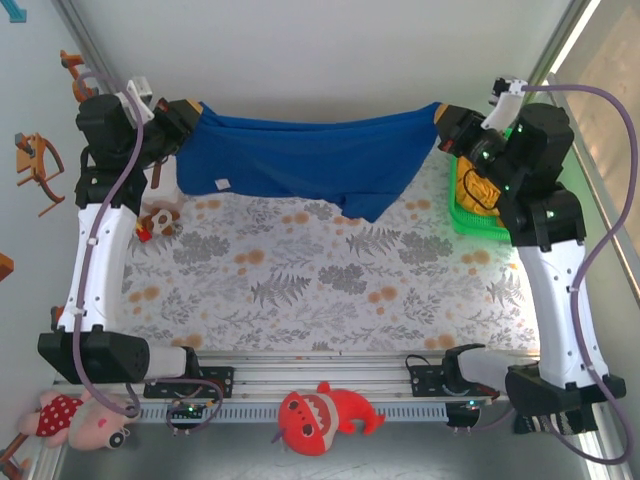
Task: Fold the inside-out t-shirt
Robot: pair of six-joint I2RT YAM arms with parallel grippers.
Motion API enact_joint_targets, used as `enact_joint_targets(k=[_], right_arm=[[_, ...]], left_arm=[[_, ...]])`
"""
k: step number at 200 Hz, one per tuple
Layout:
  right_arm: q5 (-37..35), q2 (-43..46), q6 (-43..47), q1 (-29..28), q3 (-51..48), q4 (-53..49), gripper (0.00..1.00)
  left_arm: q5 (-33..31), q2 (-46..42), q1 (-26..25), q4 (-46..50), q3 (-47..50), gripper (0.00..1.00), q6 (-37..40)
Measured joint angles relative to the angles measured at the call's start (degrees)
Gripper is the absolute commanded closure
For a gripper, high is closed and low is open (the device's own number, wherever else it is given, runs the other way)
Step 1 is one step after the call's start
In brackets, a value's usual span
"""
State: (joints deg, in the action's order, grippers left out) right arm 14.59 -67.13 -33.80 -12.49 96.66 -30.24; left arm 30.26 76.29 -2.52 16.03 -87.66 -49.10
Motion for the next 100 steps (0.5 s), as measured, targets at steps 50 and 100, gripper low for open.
enact_joint_targets(k=[50, 100], right_arm=[[-0.68, 4.96, 0.39, 0.00, -7.23, -0.11, 1.00], [-3.43, -7.32, 3.08, 0.42, -7.34, -0.44, 1.00]], left_arm=[[-0.22, -4.24, -0.02, 4.61, 5.11, 0.97, 2.29], [-1.07, 6.99, 0.37, 5.03, 2.84, 1.00, 4.24]])
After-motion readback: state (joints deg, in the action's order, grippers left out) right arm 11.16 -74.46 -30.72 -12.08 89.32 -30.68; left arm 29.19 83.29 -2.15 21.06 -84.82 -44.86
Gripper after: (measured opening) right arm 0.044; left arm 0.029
